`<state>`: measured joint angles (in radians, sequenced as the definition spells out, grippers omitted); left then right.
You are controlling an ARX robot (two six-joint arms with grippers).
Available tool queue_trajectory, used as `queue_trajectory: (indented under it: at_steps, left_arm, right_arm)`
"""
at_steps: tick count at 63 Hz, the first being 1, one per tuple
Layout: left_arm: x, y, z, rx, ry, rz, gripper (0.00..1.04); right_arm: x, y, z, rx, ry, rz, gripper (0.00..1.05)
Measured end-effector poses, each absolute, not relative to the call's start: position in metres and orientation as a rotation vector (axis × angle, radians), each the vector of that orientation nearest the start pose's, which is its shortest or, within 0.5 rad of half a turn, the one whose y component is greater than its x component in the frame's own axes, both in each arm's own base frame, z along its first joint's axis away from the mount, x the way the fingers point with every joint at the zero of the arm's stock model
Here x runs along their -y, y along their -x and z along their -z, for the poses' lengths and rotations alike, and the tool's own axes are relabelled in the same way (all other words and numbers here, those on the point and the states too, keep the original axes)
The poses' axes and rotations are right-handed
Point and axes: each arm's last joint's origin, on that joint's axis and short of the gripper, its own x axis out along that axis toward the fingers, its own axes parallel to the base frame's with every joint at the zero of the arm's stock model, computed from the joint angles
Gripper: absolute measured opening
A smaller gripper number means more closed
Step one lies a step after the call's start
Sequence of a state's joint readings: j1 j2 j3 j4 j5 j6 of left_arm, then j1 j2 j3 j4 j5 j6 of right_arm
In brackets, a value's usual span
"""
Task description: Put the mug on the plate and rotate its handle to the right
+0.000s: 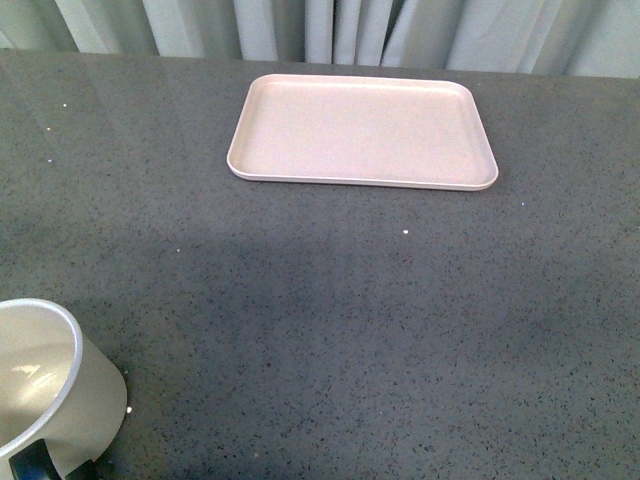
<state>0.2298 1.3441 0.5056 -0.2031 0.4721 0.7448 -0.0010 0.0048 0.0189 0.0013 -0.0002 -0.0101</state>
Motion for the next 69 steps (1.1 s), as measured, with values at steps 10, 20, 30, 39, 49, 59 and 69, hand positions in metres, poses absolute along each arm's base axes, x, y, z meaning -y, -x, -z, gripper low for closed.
queue_trajectory:
  at_steps: [10, 20, 30, 39, 49, 59, 69]
  left_arm:
    - [-0.03, -0.218, -0.129, -0.87, -0.335, 0.599, 0.96]
    - [-0.023, -0.226, -0.118, -0.903, -0.357, 0.624, 0.95]
    - [-0.016, -0.23, -0.114, -0.923, -0.374, 0.639, 0.81]
    - [-0.012, -0.23, -0.112, -0.931, -0.383, 0.646, 0.58]
    - [-0.01, -0.23, -0.112, -0.938, -0.382, 0.651, 0.35]
    - [-0.009, -0.229, -0.111, -0.947, -0.376, 0.654, 0.11]
    - [-0.008, -0.228, -0.112, -0.958, -0.353, 0.656, 0.02]
  right_arm:
    - [0.0, -0.097, -0.17, 0.015, 0.01, 0.001, 0.96]
    - [0.0, -0.097, -0.17, 0.015, 0.01, 0.001, 0.96]
    - [0.0, -0.097, -0.17, 0.015, 0.01, 0.001, 0.96]
    - [0.0, -0.097, -0.17, 0.015, 0.01, 0.001, 0.96]
    - [0.0, -0.097, -0.17, 0.015, 0.01, 0.001, 0.96]
    - [0.0, -0.097, -0.17, 0.015, 0.01, 0.0, 0.96]
    - [0.0, -0.097, -0.17, 0.015, 0.01, 0.001, 0.96]
